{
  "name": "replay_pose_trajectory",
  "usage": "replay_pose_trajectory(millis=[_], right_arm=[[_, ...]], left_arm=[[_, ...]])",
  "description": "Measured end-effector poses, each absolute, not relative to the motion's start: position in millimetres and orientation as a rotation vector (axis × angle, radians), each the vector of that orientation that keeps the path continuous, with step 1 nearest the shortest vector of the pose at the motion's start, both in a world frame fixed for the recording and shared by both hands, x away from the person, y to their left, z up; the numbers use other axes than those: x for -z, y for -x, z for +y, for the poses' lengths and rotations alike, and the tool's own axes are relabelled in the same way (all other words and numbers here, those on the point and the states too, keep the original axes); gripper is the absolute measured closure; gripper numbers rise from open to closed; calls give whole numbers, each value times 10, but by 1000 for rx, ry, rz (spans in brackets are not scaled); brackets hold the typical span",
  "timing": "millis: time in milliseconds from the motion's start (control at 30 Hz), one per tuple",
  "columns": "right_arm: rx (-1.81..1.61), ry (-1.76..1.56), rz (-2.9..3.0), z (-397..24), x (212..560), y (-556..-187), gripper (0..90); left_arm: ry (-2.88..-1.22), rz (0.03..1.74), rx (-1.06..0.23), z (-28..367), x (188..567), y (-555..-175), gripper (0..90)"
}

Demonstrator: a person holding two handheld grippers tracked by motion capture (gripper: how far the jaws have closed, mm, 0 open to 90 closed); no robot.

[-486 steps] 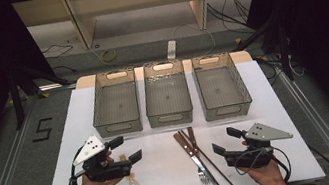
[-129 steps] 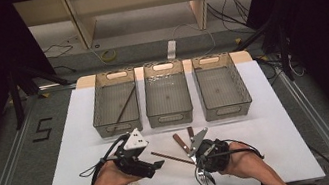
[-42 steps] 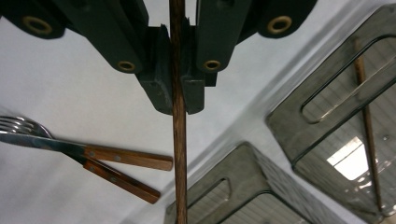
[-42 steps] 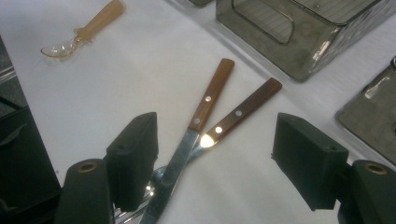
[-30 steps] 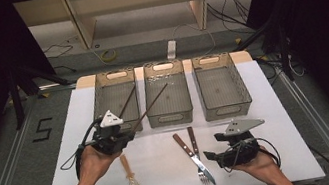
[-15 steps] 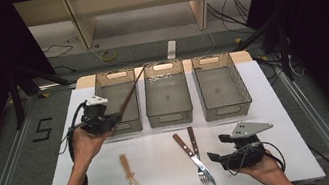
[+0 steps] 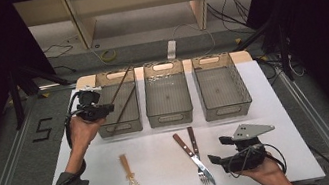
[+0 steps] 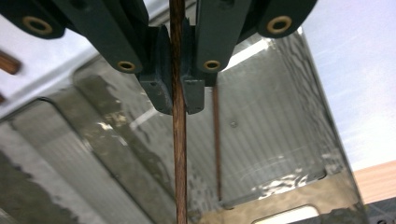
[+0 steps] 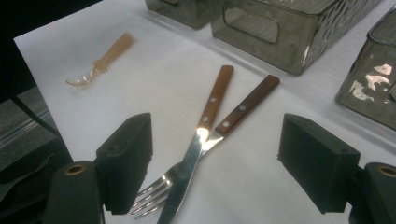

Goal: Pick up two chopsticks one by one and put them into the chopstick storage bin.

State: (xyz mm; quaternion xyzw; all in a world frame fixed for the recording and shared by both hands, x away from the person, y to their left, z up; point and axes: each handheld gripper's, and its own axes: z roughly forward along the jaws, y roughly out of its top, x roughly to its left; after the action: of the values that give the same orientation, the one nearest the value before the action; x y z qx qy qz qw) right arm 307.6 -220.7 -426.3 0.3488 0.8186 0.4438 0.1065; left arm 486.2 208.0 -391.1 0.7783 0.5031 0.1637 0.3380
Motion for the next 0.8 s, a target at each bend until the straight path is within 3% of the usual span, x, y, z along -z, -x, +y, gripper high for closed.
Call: replay_pose_trajectory(millis=[567, 600, 733, 800], right_arm=[[-1294, -997, 2461, -2162, 4288, -3029, 269], [-1291, -997, 2465, -2159, 4292, -3026, 269], [-1290, -990, 2472, -2154, 4289, -3015, 270], [-1285, -991, 2472, -2156, 4291, -3012, 270]], left_arm=[[-2022, 1431, -417, 2061, 4068, -5064, 827], [-2020, 1432, -418, 2062, 4069, -5071, 815], [-1990, 1439, -460, 2076, 4042, -5072, 596], [-1974, 1434, -453, 2074, 4016, -5042, 549]])
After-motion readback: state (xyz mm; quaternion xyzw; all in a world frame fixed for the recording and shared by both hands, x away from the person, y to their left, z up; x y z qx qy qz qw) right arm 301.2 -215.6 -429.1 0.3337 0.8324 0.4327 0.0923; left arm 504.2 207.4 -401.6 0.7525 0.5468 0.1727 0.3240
